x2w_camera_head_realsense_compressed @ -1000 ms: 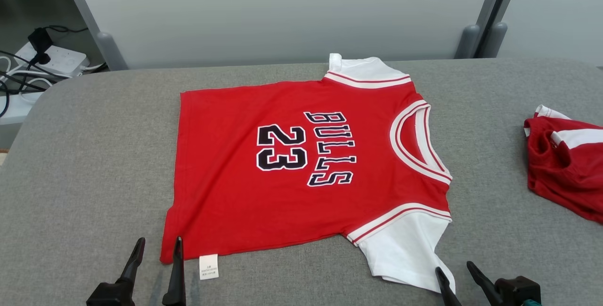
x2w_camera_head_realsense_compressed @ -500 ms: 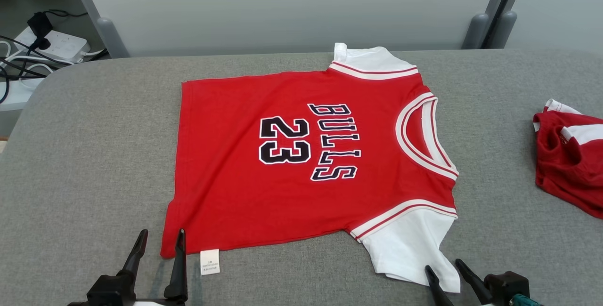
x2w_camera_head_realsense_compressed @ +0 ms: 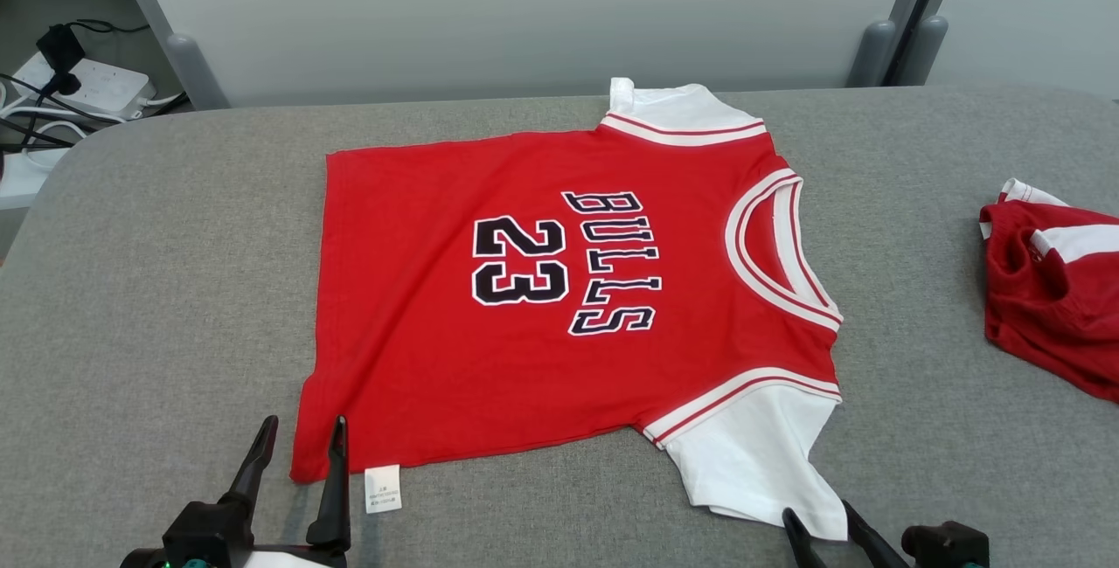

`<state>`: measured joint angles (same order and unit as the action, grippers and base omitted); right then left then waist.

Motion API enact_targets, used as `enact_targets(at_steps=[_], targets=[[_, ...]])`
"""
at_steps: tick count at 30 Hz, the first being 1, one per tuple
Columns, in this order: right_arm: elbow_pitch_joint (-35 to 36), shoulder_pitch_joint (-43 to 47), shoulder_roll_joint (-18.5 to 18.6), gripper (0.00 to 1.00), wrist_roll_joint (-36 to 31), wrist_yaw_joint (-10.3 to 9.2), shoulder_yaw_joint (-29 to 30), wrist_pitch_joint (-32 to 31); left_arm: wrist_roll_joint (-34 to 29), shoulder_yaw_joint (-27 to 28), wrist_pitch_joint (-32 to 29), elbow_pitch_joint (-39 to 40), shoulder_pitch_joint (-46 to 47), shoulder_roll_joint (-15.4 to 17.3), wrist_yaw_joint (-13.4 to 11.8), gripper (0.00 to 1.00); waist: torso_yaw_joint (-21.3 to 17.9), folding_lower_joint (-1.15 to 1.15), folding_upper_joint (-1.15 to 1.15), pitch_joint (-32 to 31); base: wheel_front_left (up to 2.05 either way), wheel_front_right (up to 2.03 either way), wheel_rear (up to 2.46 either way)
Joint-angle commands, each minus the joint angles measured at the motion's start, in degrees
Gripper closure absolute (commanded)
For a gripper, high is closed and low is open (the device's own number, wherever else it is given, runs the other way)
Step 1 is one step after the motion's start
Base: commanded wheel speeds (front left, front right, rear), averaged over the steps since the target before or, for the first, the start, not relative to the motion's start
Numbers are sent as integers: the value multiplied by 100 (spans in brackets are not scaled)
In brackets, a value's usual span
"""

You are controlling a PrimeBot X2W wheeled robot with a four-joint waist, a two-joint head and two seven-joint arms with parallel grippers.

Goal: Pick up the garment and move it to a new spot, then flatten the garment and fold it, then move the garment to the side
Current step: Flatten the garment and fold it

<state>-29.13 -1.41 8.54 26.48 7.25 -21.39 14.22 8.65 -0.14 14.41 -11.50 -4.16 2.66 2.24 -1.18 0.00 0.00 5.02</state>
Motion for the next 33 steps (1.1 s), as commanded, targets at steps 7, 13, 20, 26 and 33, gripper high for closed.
enact_targets(at_steps=[7, 13, 20, 26, 33], targets=[[280, 66, 167, 16, 567, 24, -176, 78, -84, 138, 59, 177, 248, 21, 71, 0, -16, 0, 0, -13, 0, 0, 0], [428, 97, 227, 71, 783, 24, -131, 78, -88, 110, 59, 187, 253, 21, 61, 0, -42, 0, 0, 6, 0, 0, 0], [218, 31, 29, 100, 749, 24, -218, 78, -66, 83, 59, 144, 276, 21, 46, 0, -57, 0, 0, 31, 0, 0, 0], [48, -76, -309, 100, 407, 24, -67, 78, -62, 70, 59, 140, 289, 21, 32, 0, -59, 0, 0, 45, 0, 0, 0], [359, 107, -558, 100, -426, 24, 568, 78, 112, 2, 59, -71, 281, 21, 92, 0, -112, 0, 0, 66, 0, 0, 0]])
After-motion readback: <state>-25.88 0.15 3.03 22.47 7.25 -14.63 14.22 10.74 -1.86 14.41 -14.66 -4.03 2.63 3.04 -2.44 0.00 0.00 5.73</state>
